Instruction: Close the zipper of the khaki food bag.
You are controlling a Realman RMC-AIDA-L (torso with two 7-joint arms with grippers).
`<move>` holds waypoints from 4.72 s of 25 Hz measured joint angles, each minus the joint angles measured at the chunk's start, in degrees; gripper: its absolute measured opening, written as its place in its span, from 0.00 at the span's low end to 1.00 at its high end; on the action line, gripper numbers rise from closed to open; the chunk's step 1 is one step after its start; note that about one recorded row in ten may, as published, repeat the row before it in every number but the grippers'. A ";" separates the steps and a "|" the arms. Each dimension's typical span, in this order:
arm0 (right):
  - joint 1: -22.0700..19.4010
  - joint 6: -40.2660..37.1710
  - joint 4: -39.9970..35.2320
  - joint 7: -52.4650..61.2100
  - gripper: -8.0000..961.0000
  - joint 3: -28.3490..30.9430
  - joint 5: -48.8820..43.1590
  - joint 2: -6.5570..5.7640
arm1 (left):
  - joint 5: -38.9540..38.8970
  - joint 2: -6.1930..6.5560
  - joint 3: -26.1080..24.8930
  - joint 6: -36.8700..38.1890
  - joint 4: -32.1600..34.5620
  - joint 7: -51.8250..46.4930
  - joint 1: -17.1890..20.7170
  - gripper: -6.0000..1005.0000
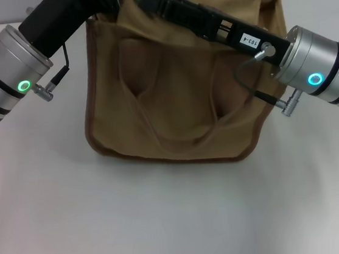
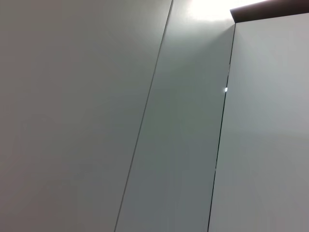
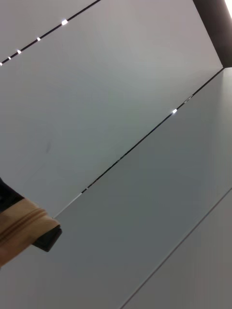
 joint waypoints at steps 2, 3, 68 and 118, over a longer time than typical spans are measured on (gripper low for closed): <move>0.05 -0.04 0.05 -0.07 0.84 -0.02 -0.17 0.00 | -0.02 0.00 0.00 0.26 0.04 -0.03 -0.05 0.02; 0.11 -0.06 0.07 -0.09 0.84 -0.03 -0.34 0.00 | -0.04 0.00 0.00 0.51 0.05 -0.05 -0.07 0.02; -7.46 3.77 -3.62 -0.85 0.01 0.44 -1.91 -0.11 | -3.32 0.32 -0.16 1.95 0.09 0.04 3.02 0.02; -20.73 -4.36 -7.69 -15.13 0.41 6.44 -1.17 -0.08 | -9.02 0.72 -0.49 17.45 4.69 -9.44 10.20 0.47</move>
